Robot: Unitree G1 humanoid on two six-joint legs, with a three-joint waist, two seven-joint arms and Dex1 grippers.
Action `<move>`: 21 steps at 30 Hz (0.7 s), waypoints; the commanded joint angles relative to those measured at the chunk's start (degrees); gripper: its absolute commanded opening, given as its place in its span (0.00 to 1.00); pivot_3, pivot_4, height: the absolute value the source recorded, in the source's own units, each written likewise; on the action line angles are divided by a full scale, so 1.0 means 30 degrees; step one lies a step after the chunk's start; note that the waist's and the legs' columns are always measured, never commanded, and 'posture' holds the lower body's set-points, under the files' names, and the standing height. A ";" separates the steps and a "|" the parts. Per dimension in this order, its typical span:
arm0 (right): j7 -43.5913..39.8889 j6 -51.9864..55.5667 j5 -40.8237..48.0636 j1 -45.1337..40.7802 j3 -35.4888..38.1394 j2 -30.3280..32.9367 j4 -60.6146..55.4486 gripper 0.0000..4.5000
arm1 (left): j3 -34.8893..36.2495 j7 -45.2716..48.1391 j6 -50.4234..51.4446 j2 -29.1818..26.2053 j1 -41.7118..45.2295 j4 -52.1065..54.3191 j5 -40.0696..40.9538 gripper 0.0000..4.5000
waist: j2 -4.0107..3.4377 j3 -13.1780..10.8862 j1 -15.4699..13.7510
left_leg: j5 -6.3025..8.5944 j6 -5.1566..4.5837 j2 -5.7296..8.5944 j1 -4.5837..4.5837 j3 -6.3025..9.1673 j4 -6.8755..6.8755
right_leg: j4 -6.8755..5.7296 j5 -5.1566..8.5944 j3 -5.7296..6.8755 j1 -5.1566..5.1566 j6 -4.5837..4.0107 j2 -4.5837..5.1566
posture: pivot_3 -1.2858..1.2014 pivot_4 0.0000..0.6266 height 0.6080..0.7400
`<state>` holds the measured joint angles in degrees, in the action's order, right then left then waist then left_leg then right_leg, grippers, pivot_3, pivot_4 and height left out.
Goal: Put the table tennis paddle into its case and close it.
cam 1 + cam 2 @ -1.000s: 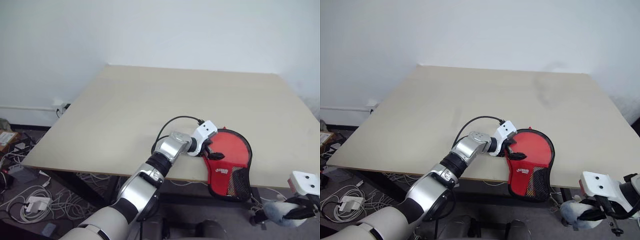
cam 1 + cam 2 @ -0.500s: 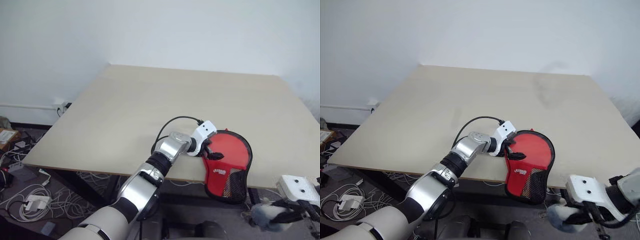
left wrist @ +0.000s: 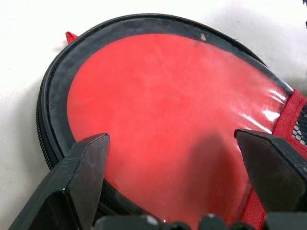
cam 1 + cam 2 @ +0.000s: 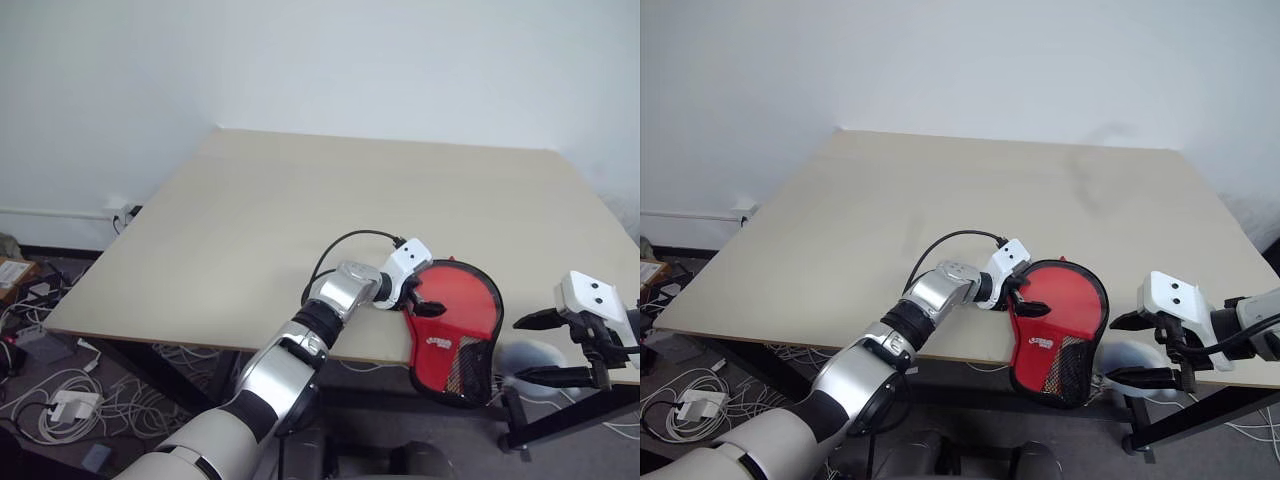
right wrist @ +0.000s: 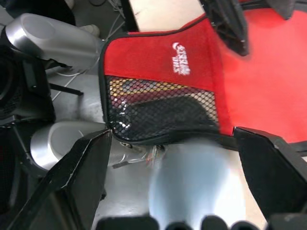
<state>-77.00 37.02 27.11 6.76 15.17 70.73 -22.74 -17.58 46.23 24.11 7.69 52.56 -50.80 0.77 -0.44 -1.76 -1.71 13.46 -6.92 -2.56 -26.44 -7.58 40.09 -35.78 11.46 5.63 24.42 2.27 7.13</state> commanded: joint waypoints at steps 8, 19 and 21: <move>0.2884 0.1686 0.1588 -0.5959 -0.0162 -0.2047 0.2357 0.93 | 0.0891 0.0394 -0.0074 -0.1356 0.0851 -0.0116 0.0002 1.00 | -0.0046 0.0018 0.0236 | -0.0001 0.0002 -0.0001 -0.0012 0.0001 -0.0004 | -0.0002 -0.0006 0.0000 0.0024 -0.0005 -0.0011 | 0.52 0.00 0.88; 0.4637 0.2083 0.1499 -0.7889 -0.0744 -0.3682 0.4139 0.93 | 0.2052 0.4460 0.0756 -0.5827 -0.0205 0.5560 0.1596 1.00 | -0.0055 -0.0008 0.0417 | -0.0003 0.0005 0.0020 -0.0052 -0.0025 -0.0008 | 0.0014 -0.0061 -0.0015 0.0056 -0.0089 0.0004 | 0.52 0.00 0.88; 0.4995 0.2149 0.1538 -0.7851 -0.0965 -0.4069 0.3935 0.93 | 0.2335 0.6202 0.1347 -0.7889 -0.1511 0.8454 0.2415 1.00 | -0.0067 -0.0007 0.0547 | -0.0020 0.0035 0.0015 -0.0049 -0.0028 -0.0011 | 0.0010 -0.0063 -0.0021 0.0062 -0.0092 -0.0002 | 0.52 0.00 0.88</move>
<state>-63.09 43.96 31.52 -16.03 11.77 58.99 -10.27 -12.17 60.75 27.20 -13.15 49.43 -31.88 5.60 -0.64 -1.78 -0.07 13.29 -6.62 -2.55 -26.57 -7.68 40.03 -35.75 11.27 5.54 24.61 1.98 7.09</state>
